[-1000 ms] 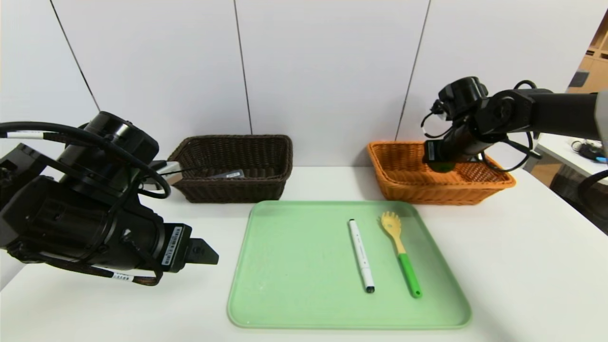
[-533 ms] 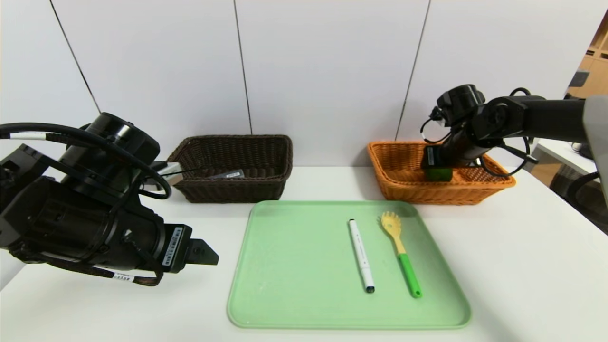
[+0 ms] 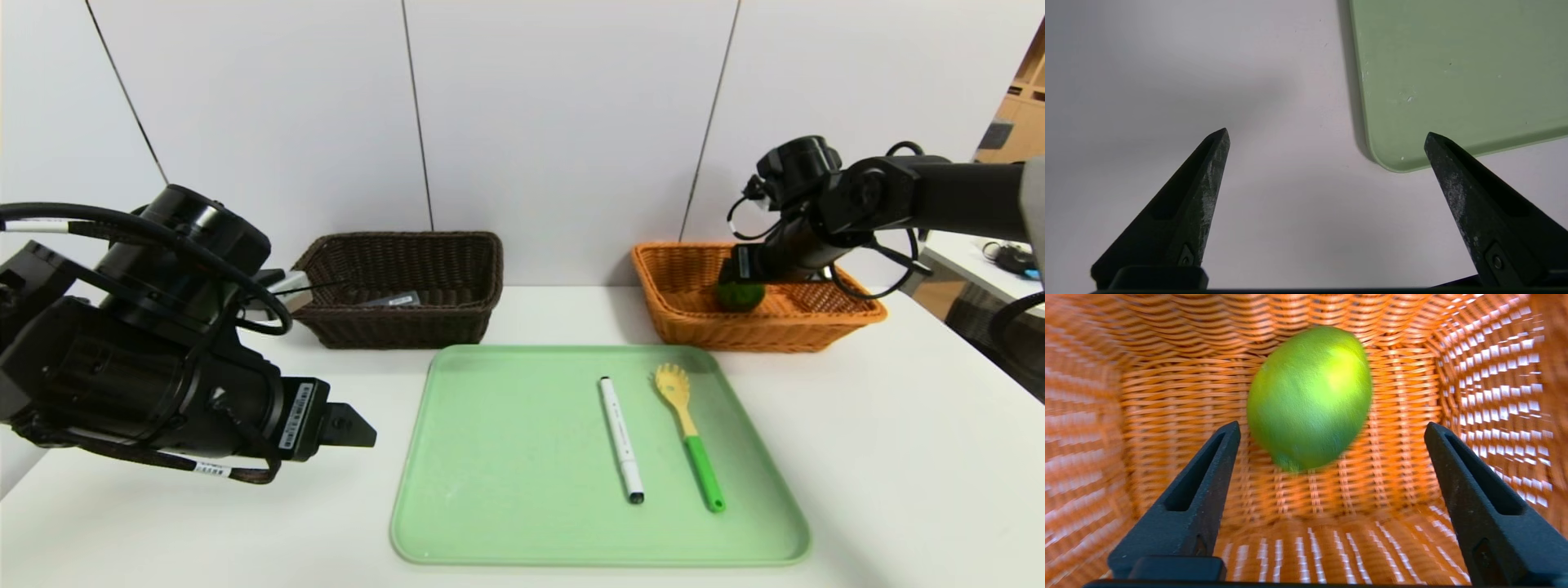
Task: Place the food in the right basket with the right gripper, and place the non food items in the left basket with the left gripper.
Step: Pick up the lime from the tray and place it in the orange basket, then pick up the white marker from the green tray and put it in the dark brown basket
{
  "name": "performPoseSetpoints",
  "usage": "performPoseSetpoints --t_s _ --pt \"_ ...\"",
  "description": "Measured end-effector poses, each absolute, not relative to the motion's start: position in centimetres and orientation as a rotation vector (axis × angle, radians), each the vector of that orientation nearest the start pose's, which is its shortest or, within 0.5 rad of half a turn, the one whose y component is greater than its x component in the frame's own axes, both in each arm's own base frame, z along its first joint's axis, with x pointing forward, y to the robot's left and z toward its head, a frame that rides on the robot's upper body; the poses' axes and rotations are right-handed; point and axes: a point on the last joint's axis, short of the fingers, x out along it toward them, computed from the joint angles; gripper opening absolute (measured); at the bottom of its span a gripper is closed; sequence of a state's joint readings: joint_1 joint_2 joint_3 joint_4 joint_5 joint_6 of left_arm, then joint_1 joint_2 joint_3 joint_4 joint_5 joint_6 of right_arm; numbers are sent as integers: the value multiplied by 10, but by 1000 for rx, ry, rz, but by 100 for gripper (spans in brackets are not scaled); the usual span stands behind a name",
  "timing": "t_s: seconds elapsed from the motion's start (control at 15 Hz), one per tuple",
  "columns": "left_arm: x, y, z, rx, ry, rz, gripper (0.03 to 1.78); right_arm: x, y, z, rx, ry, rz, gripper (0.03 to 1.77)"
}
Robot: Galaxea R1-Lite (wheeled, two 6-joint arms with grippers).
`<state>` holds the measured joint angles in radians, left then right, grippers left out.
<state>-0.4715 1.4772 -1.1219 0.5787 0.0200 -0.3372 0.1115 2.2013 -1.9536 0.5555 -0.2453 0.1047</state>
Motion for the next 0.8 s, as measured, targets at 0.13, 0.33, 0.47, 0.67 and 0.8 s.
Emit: performPoseSetpoints --t_s 0.13,0.33,0.47,0.67,0.8 --pt "197 -106 236 -81 923 -290 169 422 42 217 -36 761 -161 159" --pt "193 -120 249 -61 871 -327 169 395 42 251 -16 734 -156 163" --pt "193 -129 252 -72 863 -329 169 372 43 270 12 749 -149 165" --pt "195 -146 252 -77 864 -336 169 337 44 289 71 808 -103 167" --pt "199 -162 250 -75 869 -318 169 316 47 291 64 848 -83 168"
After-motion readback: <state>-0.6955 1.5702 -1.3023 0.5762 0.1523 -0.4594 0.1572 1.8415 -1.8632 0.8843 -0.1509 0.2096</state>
